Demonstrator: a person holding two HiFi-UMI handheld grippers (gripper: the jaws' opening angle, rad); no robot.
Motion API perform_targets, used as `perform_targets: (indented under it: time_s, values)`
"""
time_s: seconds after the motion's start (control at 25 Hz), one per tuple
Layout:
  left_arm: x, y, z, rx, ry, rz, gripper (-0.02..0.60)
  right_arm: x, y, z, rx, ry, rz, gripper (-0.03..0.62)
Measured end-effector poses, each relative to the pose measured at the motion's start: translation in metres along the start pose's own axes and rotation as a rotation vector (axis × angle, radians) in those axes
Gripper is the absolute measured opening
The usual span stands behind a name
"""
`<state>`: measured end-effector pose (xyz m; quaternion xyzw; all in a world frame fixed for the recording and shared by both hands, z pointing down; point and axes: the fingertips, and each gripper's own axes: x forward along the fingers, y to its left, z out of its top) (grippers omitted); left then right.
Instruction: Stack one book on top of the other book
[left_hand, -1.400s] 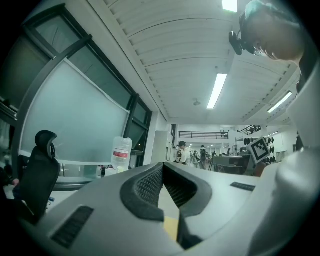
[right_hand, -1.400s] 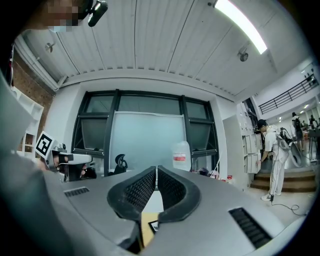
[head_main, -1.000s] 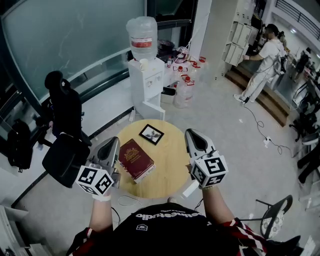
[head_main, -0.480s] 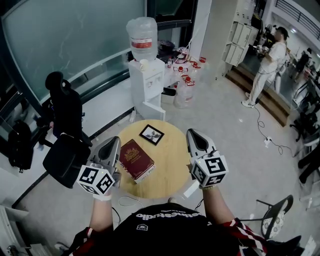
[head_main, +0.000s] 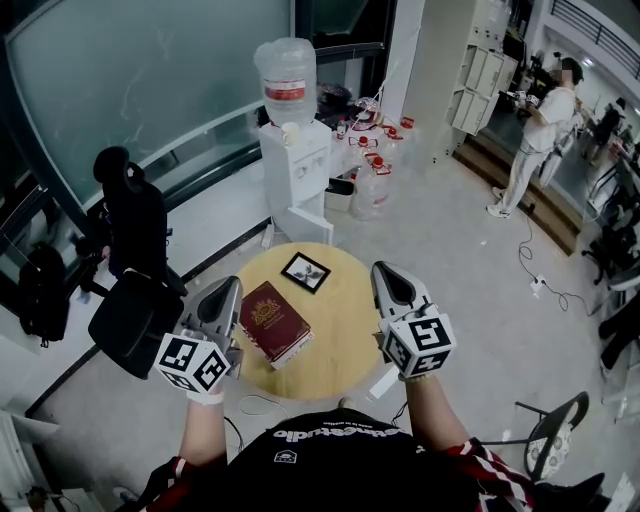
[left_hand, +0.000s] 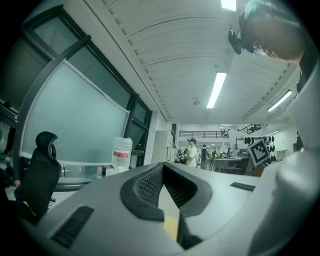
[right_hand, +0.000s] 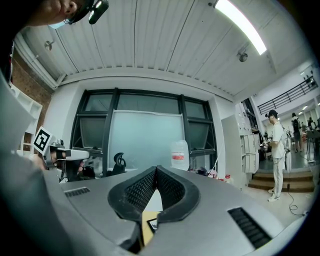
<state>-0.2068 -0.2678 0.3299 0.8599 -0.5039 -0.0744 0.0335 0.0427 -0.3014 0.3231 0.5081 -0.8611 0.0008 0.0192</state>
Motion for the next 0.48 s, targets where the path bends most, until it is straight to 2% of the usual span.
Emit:
perform_targets:
  time_s: [0.48]
  values:
    - [-0.004, 0.0, 0.002, 0.004, 0.0, 0.006, 0.015, 0.001, 0.011, 0.011, -0.012, -0.009, 0.027, 0.03]
